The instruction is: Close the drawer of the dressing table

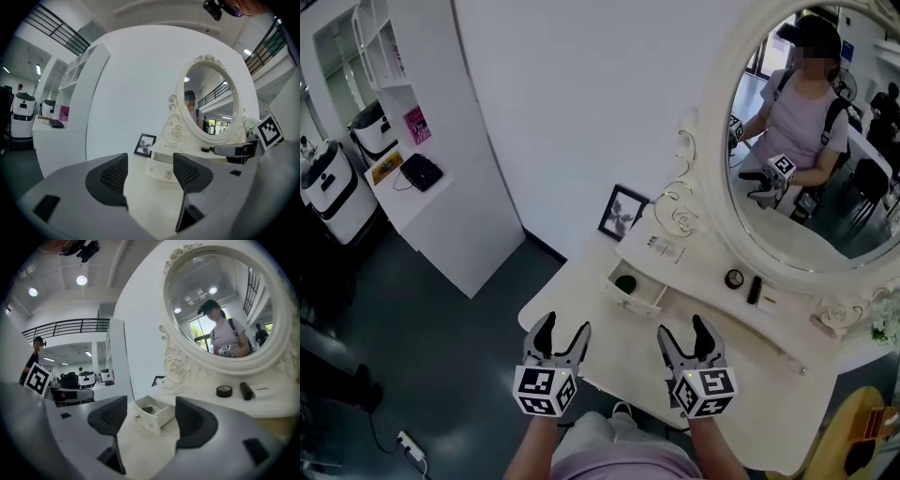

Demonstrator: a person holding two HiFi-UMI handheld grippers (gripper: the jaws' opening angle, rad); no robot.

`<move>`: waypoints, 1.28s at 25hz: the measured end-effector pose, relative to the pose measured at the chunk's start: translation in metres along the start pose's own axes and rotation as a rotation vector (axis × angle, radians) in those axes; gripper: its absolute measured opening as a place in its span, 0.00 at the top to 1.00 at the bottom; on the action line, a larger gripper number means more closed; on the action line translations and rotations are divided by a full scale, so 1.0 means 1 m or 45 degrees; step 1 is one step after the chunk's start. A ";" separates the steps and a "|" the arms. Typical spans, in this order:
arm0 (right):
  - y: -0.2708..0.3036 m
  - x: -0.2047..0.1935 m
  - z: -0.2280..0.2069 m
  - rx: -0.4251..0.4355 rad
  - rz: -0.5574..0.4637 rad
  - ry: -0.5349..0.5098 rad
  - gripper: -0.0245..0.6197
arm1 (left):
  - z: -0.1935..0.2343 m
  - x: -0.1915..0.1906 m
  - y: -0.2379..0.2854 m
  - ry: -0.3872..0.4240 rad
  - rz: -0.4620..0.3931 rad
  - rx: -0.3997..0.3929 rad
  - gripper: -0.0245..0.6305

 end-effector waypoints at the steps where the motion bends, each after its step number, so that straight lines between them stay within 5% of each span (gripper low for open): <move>1: 0.003 -0.001 -0.003 -0.005 0.004 0.000 0.47 | -0.001 0.000 0.006 0.003 0.006 -0.007 0.52; 12: 0.031 -0.012 -0.015 -0.076 0.062 -0.015 0.45 | 0.015 -0.002 0.077 -0.006 0.077 -0.128 0.52; 32: 0.067 -0.032 0.018 -0.379 0.143 0.010 0.41 | 0.054 -0.028 0.143 -0.011 0.248 -0.561 0.52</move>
Point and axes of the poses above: the fingertips, and each gripper's own axes: y forward along the fingers, z to its left, x out of its top, the point moved 2 cm from there along -y, backward along the fingers, and after that the axes turned 11 degrees about -x, right-handed, at the moved point
